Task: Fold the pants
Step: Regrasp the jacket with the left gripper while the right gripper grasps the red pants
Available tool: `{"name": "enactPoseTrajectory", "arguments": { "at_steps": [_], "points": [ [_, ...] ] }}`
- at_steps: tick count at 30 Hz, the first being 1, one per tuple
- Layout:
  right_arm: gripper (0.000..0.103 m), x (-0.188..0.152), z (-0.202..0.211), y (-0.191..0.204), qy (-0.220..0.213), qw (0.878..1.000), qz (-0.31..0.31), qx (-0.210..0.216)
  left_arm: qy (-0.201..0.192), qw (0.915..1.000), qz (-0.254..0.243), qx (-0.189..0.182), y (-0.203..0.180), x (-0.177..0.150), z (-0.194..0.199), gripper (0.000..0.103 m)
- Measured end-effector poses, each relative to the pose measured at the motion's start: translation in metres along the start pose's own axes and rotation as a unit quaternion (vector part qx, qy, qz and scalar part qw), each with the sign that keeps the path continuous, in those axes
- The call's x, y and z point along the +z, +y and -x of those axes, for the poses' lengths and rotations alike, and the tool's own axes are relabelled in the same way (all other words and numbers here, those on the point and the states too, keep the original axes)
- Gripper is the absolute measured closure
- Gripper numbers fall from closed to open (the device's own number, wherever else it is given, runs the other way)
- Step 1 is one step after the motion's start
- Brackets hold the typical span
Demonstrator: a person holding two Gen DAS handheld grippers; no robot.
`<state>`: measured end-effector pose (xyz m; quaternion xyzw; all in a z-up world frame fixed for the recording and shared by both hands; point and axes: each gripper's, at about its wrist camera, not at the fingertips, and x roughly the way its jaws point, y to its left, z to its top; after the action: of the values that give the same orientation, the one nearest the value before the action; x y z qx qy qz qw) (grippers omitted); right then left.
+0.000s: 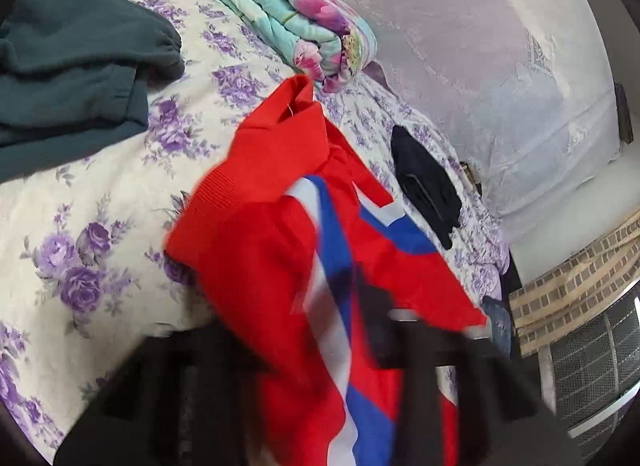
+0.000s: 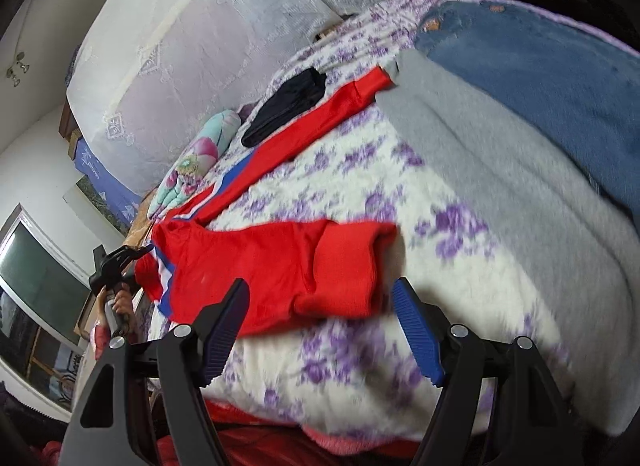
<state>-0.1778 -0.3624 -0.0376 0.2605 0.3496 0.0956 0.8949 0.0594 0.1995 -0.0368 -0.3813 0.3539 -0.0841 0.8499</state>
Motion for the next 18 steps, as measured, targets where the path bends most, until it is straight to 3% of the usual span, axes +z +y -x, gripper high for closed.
{"name": "enactPoseTrajectory", "arguments": {
  "at_steps": [1,4,8,10,11,15,18],
  "points": [
    [0.028,-0.002,0.000,-0.001,0.005,1.000,-0.003,0.000,-0.009,0.9999,-0.007,0.004,-0.001,-0.001,0.006,0.093],
    [0.028,-0.008,-0.007,-0.004,0.021,1.000,-0.019,0.003,-0.034,0.9986,-0.035,0.019,-0.007,-0.006,0.028,0.094],
    [0.030,-0.005,-0.022,-0.009,0.018,0.999,-0.035,0.015,-0.038,0.9979,-0.047,0.024,-0.005,-0.005,0.046,0.094],
    [0.056,0.002,-0.031,-0.010,0.007,0.999,-0.042,0.016,-0.031,0.9971,-0.054,0.043,-0.001,-0.004,0.043,0.094],
    [0.084,0.007,-0.040,-0.011,0.009,0.999,-0.047,0.019,-0.027,0.9970,-0.053,0.049,0.001,-0.004,0.040,0.094],
    [0.093,0.038,-0.060,-0.008,0.010,0.998,-0.043,0.033,-0.019,0.9981,-0.034,0.047,0.011,-0.005,0.037,0.094],
    [0.096,0.088,-0.029,0.005,-0.055,0.998,-0.004,0.032,-0.013,0.9984,-0.037,0.041,0.006,-0.009,0.045,0.094]
  ]
}}
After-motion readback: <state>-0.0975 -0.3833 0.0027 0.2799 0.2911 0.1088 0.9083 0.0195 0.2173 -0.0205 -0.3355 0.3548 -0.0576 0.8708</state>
